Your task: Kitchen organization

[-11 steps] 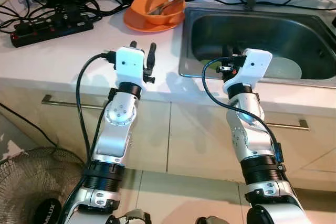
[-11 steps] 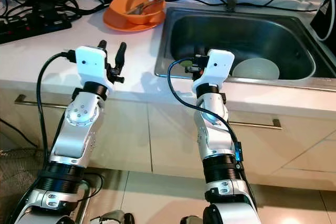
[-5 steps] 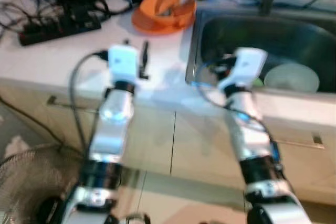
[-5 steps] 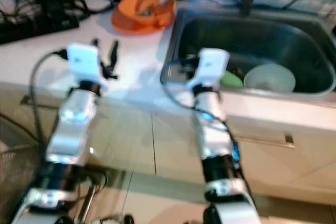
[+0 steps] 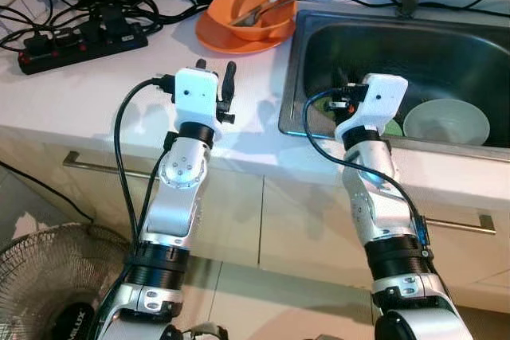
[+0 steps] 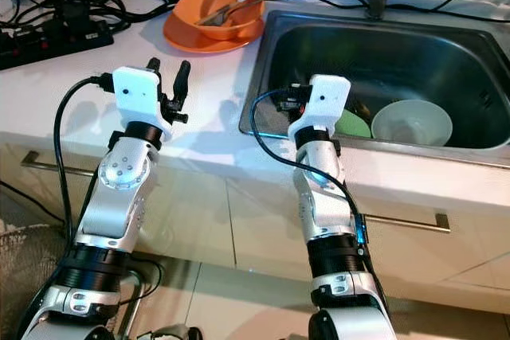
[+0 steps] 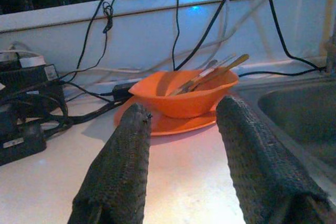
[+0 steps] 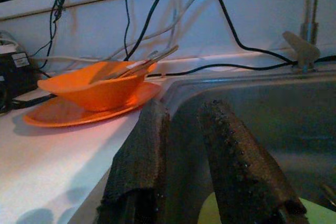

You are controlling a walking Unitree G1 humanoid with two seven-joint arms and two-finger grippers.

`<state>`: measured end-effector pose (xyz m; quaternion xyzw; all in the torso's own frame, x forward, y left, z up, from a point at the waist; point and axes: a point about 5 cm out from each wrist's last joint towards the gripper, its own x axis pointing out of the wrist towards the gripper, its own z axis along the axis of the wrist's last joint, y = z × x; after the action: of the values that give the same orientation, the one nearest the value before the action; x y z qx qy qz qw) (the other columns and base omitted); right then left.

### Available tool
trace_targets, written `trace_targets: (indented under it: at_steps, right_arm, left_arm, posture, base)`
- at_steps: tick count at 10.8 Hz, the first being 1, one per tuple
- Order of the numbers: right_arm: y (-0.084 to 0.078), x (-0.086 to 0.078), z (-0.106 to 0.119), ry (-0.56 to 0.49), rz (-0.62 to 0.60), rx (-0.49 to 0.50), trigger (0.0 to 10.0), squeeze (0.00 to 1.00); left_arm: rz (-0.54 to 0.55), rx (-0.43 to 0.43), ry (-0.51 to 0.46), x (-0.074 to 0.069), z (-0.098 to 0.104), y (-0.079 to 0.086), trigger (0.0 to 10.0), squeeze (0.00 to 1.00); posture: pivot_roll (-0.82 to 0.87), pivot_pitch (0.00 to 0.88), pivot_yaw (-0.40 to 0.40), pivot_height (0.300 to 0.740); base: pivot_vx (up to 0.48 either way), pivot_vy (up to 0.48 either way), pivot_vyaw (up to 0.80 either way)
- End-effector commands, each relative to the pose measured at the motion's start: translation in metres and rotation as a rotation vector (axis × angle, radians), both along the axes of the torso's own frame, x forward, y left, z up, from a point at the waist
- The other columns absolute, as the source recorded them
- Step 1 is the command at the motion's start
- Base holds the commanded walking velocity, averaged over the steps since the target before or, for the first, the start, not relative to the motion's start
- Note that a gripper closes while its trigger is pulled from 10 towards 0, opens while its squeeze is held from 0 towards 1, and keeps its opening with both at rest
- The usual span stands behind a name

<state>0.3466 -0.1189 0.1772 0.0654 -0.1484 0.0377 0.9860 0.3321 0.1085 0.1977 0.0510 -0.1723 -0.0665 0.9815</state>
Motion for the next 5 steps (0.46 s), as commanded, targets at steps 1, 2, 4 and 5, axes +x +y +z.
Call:
trace_targets:
  at_steps: [1, 2, 4, 5]
  right_arm:
    - [0.0006, 0.0002, 0.0, 0.004, 0.002, 0.006, 10.0, 0.0]
    - [0.0006, 0.0003, -0.0003, 0.005, 0.002, 0.004, 10.0, 0.0]
    - [0.0009, 0.0006, -0.0013, 0.01, 0.002, 0.003, 10.0, 0.0]
    - [0.0005, 0.0007, -0.0023, 0.016, 0.001, 0.01, 10.0, 0.0]
  left_arm:
    - [-0.002, -0.003, -0.029, -0.0008, 0.0075, -0.0005, 10.0, 0.0]
    - [-0.002, -0.003, -0.031, -0.0007, 0.0079, -0.0002, 10.0, 0.0]
    - [-0.01, 0.001, -0.029, -0.0011, 0.0068, -0.0011, 10.0, 0.0]
    - [-0.027, 0.006, -0.029, -0.0019, 0.0061, -0.0035, 10.0, 0.0]
  posture:
    - [0.05, 0.074, 0.013, 0.74]
    - [0.05, 0.075, 0.013, 0.74]
    - [0.05, 0.078, 0.013, 0.74]
    - [0.05, 0.078, 0.012, 0.74]
  base:
    - [0.349, 0.0, 0.0]
    - [0.345, 0.0, 0.0]
    - [0.321, 0.0, 0.0]
    - [0.0, 0.0, 0.0]
